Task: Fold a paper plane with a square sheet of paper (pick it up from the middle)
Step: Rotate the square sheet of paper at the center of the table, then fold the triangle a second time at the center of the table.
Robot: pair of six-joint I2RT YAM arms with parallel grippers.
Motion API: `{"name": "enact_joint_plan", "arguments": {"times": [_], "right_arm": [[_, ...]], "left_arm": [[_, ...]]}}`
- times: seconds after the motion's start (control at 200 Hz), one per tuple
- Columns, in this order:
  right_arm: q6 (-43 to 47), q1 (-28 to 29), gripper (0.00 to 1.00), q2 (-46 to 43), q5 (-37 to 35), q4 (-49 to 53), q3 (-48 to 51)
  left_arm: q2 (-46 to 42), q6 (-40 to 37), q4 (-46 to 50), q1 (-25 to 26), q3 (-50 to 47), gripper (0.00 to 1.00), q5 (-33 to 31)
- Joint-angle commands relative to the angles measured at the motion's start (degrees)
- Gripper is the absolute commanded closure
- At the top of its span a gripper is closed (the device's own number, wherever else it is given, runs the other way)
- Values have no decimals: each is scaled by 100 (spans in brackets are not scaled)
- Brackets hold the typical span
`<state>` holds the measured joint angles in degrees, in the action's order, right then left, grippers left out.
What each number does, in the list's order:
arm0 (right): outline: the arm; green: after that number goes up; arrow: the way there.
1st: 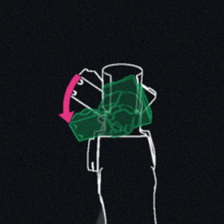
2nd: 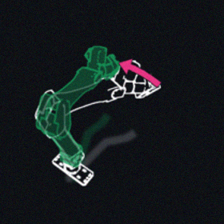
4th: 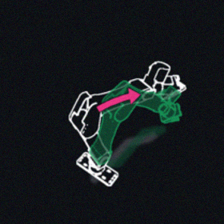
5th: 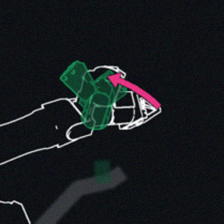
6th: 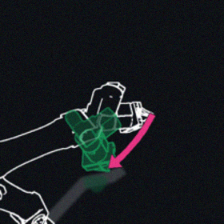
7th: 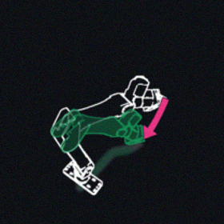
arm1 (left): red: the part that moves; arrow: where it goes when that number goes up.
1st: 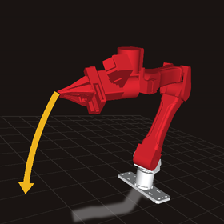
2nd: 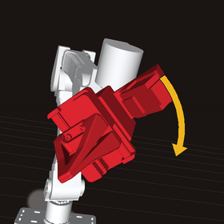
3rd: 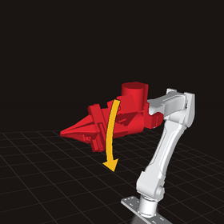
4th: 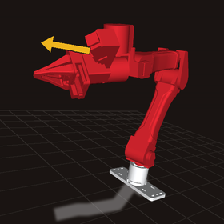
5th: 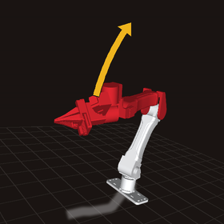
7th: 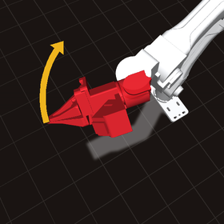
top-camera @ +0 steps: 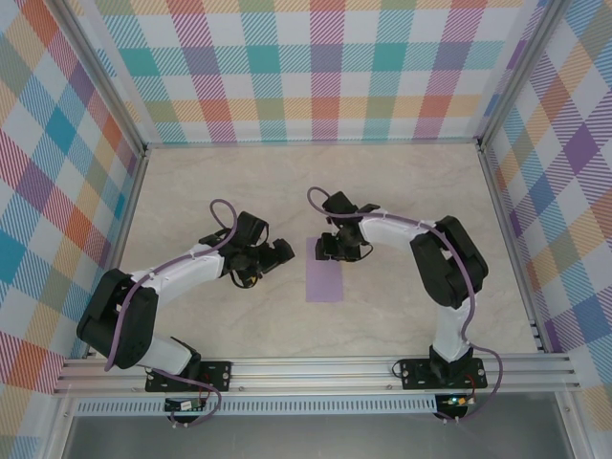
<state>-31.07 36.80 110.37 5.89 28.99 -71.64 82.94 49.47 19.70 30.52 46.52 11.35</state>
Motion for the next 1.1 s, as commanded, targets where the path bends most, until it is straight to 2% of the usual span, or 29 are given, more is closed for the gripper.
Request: {"name": "enact_joint_plan", "arguments": {"times": [0.0,0.185,0.42,0.575,0.73,1.095], "right_arm": [[133,115,48,239,255,-37,-203],[387,275,46,-497,-238,368,-64],[505,1094,31,-1096,-788,867,466],[593,1685,20,-836,-1204,1107,299],[643,1911,12,-376,-1344,1238,-8],[551,1963,11,216,-1667,1446,-109]], "left_arm": [[46,80,-153,94,-115,2,213],[-10,196,-11,104,-147,2,-12],[-111,318,238,-209,-174,0,-288],[-159,445,363,-358,-225,0,-396],[-202,544,360,-472,-357,0,-382],[-203,552,350,-530,-425,0,-371]]}}
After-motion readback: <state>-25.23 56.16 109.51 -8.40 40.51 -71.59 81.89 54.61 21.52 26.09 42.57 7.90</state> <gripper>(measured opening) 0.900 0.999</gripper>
